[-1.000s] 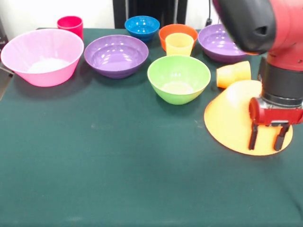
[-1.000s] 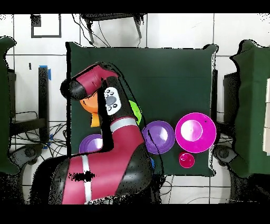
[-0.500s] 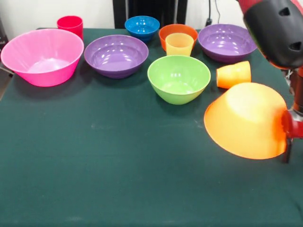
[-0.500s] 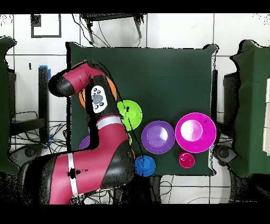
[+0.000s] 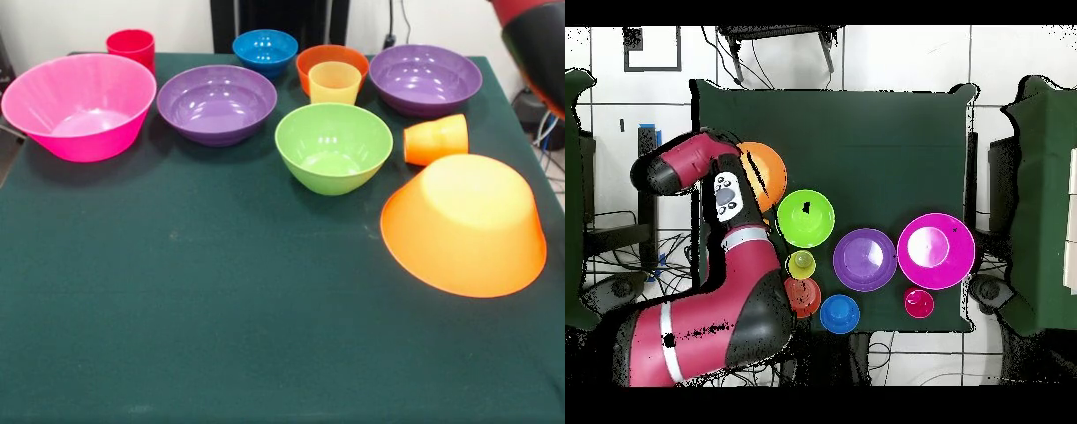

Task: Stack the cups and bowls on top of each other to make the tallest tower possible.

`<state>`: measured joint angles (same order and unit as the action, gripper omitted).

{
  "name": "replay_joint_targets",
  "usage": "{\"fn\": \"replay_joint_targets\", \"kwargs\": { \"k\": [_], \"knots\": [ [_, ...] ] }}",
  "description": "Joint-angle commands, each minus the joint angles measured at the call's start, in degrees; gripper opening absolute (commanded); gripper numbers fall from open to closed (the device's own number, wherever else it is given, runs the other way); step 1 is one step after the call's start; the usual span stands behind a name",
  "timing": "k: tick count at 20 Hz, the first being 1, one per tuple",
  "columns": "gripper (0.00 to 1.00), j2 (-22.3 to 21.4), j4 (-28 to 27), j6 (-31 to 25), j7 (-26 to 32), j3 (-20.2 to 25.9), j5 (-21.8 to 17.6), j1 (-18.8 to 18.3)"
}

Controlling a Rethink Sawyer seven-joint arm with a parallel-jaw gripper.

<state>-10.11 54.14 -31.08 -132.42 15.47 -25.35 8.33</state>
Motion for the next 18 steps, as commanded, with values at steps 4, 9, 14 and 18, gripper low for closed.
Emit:
{"fn": "replay_joint_targets", "kwargs": {
  "k": [4,9,14,18],
  "knots": [
    [1.00,-4.7,14.9,1.3,-21.6,-9.4,5.1,8.3],
    [1.00,-5.2,16.2,0.5,-21.8,-12.5,6.6,10.6],
    [1.00,-4.0,14.6,1.2,-20.8,-16.2,5.6,11.4],
    [1.00,-1.1,10.7,2.1,-19.0,-19.4,3.9,11.3]
  ]
}}
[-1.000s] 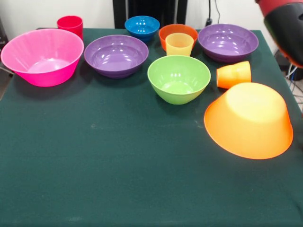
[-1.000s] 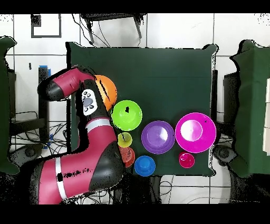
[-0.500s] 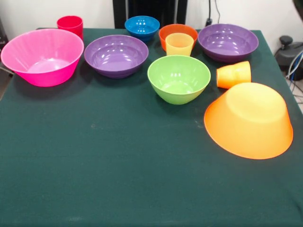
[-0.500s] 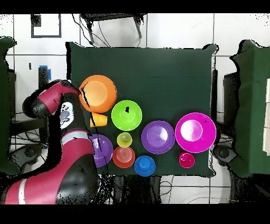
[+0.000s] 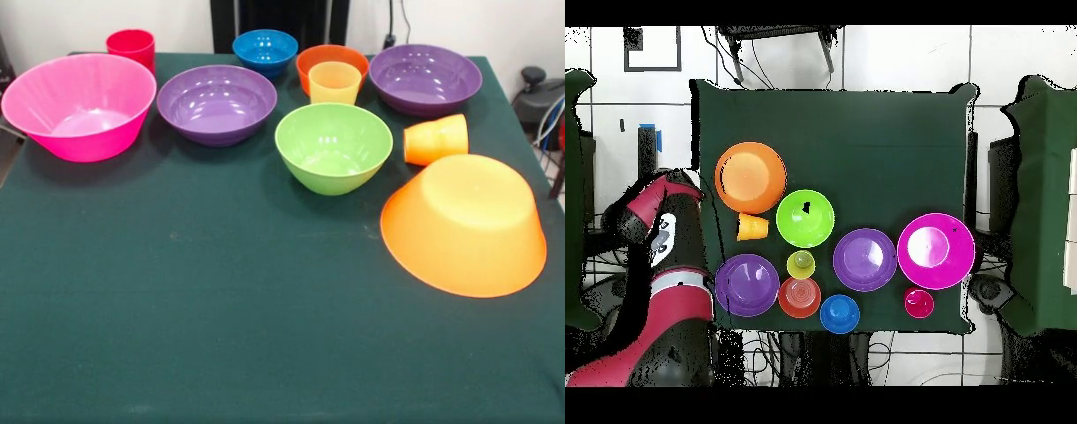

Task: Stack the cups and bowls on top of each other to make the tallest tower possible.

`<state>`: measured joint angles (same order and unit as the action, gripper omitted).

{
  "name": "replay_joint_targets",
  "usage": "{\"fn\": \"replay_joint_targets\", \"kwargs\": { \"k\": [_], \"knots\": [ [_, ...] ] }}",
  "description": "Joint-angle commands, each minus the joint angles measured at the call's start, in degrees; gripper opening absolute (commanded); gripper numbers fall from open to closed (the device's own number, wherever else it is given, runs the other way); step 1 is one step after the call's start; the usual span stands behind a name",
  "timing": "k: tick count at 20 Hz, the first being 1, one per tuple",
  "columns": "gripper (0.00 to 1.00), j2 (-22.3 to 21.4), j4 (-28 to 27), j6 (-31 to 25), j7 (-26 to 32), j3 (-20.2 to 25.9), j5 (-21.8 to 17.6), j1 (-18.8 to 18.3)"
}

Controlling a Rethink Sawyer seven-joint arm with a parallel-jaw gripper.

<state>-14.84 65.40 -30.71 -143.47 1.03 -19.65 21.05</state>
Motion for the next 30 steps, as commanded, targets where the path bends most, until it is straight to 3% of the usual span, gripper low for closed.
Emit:
{"fn": "replay_joint_targets", "kwargs": {
  "k": [1,8,21,30],
  "knots": [
    [1.00,4.1,-1.1,2.3,-7.6,-5.7,-2.3,-1.4],
    [1.00,6.4,-3.6,4.7,-3.2,-7.4,-3.1,-3.6],
    [1.00,6.1,-2.9,4.4,-0.2,-6.5,-2.5,-5.3],
    [1.00,4.1,-2.1,1.5,10.8,0.0,-2.6,-13.5]
  ]
}}
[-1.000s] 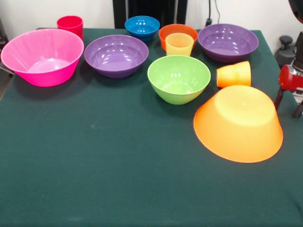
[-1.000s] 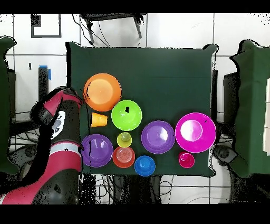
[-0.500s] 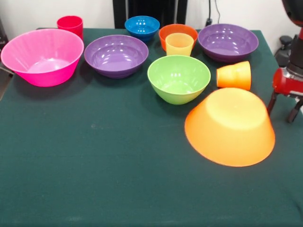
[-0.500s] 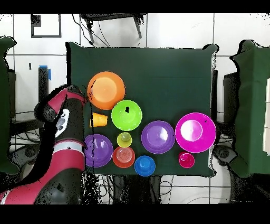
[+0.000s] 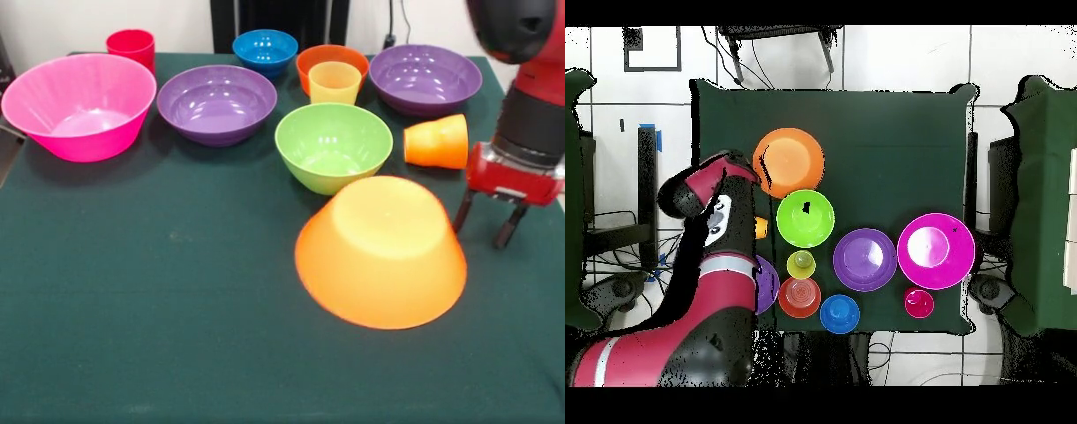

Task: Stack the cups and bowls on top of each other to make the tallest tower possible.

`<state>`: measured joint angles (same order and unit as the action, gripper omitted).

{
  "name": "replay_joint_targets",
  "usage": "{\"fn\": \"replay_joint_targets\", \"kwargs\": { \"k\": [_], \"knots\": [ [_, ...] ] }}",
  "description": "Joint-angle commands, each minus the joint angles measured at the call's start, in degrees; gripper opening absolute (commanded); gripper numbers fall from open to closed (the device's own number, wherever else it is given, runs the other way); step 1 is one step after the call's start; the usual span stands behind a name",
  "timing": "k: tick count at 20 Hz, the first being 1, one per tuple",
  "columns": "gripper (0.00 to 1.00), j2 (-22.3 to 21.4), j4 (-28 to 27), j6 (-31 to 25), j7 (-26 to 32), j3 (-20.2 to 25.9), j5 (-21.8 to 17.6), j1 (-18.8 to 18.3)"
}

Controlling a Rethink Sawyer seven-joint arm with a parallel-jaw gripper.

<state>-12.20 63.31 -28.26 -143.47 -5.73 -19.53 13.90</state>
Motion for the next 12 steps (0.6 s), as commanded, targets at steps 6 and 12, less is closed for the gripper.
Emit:
{"fn": "replay_joint_targets", "kwargs": {
  "k": [6,12],
  "knots": [
    [1.00,1.8,-0.7,-1.3,16.3,8.7,-5.3,-11.0],
    [1.00,3.3,-2.7,-2.4,19.4,11.2,-7.1,-13.9]
  ]
}}
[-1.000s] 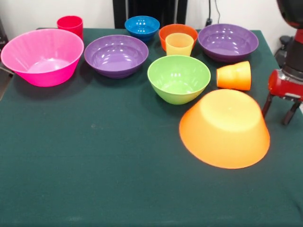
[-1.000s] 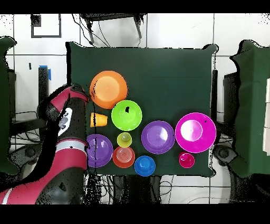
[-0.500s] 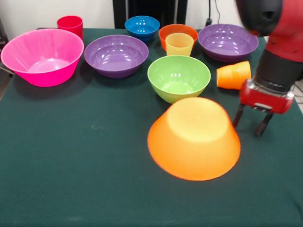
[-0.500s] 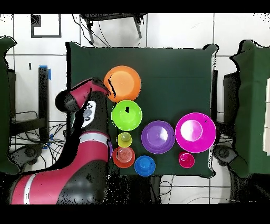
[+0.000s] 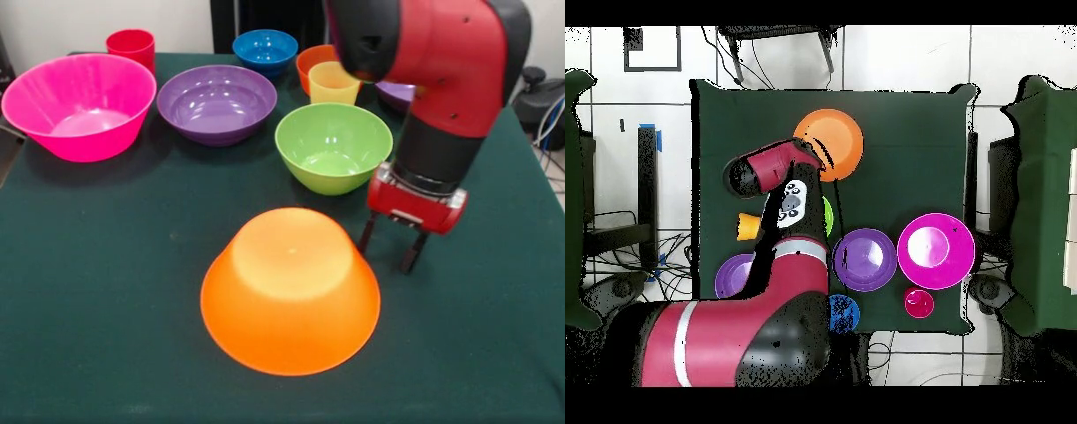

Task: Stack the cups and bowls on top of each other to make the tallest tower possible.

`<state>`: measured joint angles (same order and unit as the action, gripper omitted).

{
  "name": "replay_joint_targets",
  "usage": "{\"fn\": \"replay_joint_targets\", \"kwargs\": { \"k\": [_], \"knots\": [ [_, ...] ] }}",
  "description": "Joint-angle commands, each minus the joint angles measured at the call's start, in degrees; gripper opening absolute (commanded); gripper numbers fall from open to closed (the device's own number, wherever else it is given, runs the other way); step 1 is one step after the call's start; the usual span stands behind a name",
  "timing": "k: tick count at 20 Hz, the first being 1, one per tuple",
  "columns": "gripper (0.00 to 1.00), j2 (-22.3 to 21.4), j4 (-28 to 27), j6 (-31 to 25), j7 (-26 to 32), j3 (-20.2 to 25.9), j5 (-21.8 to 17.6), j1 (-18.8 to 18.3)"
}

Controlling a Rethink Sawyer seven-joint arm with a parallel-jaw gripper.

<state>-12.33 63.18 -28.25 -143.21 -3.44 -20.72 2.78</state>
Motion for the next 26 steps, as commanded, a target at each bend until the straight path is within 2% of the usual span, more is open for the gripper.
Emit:
{"fn": "replay_joint_targets", "kwargs": {
  "k": [1,7,12,20,26],
  "knots": [
    [1.00,3.6,-3.0,-3.0,19.3,9.5,-5.8,-2.9],
    [1.00,2.4,-3.0,-6.5,18.5,10.2,-4.2,-2.2],
    [1.00,1.2,-1.7,-10.9,19.0,12.7,-0.8,-2.8],
    [1.00,-2.4,1.1,-14.2,15.0,13.2,1.0,-2.3],
    [1.00,-5.8,2.4,-19.7,15.5,14.4,2.6,-3.2]
  ]
}}
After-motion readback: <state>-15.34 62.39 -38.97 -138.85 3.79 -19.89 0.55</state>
